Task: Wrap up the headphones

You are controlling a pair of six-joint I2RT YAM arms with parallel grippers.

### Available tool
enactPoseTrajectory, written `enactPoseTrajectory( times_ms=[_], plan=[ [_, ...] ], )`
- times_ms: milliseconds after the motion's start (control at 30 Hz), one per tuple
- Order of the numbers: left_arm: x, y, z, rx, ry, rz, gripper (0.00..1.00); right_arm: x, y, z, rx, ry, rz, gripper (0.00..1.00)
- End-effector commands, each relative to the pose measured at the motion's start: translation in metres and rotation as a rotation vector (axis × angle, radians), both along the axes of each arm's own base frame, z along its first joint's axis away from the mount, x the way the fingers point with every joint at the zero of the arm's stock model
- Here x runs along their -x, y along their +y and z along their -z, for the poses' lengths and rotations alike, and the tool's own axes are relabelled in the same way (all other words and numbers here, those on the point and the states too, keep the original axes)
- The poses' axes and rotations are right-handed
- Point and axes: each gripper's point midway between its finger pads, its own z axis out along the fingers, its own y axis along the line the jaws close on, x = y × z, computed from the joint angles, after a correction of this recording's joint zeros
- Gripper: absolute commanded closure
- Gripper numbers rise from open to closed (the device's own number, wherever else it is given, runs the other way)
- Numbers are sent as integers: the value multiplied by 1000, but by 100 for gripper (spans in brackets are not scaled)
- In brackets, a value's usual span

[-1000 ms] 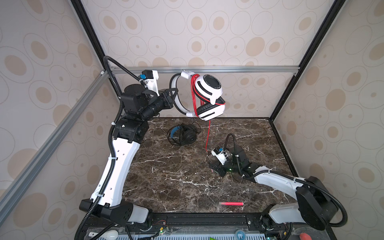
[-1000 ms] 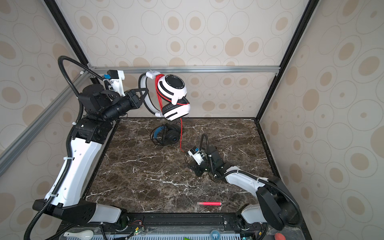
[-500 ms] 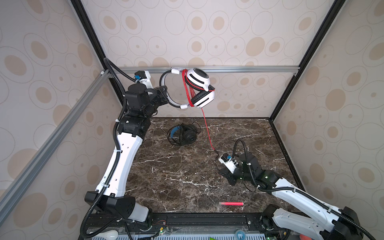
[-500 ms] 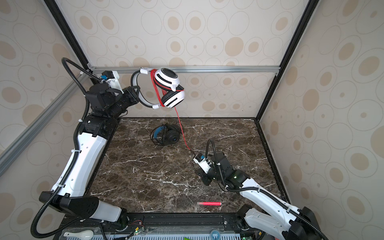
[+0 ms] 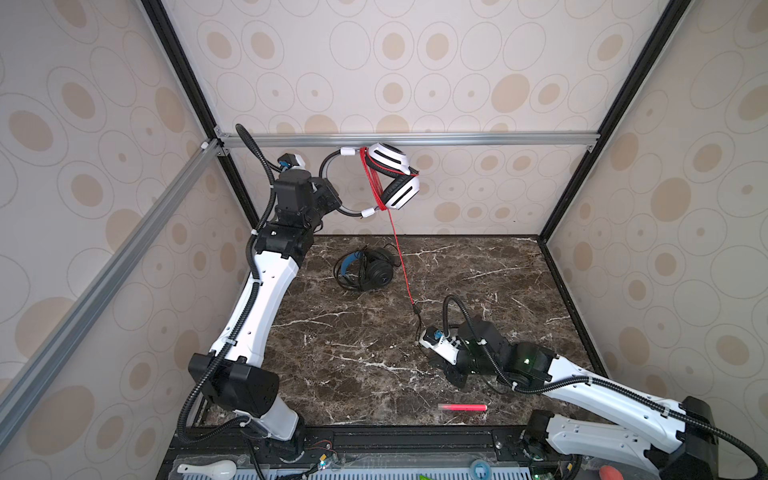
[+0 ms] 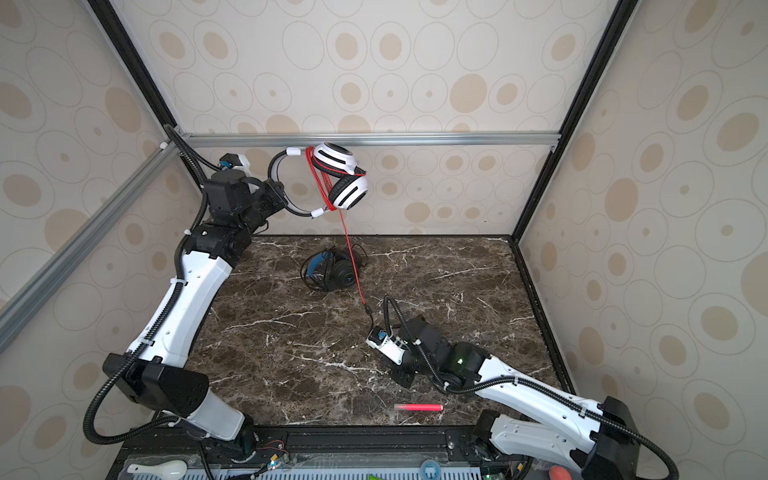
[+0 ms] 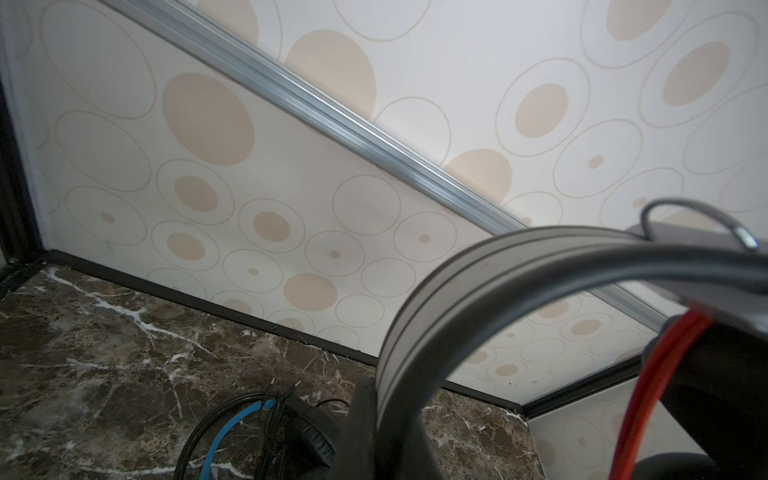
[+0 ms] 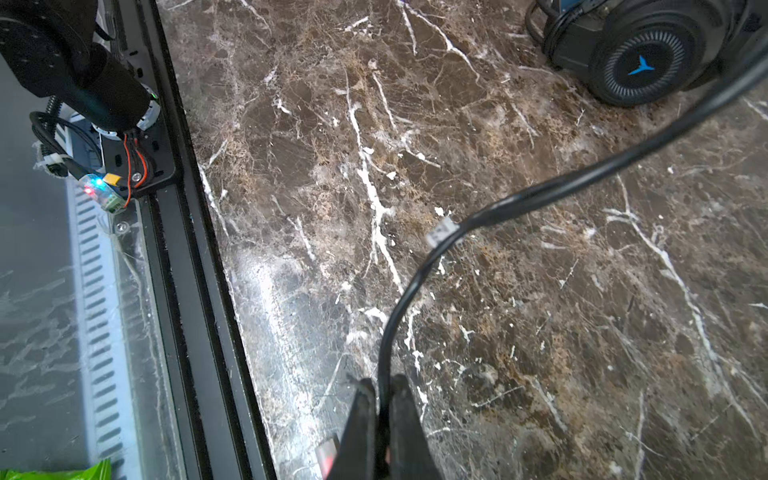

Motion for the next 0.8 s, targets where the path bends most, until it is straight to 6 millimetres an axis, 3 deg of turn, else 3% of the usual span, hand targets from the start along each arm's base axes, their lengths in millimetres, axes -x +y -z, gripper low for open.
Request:
enactPoseTrajectory(
  times_ms=[0, 233, 467, 767],
  plan=[
    [1, 20, -39, 17, -112, -100, 100, 4, 8, -12, 42, -46, -56, 100],
    [-3, 30, 16, -137, 0, -185, 100, 9, 27, -58, 60, -140, -163, 100],
    [-2, 28, 65, -252, 101, -184, 100, 11, 36, -133, 68, -253, -264, 100],
    [2, 17, 96, -337, 162, -152, 100, 5, 47, -223, -19, -378, -284, 100]
  ],
)
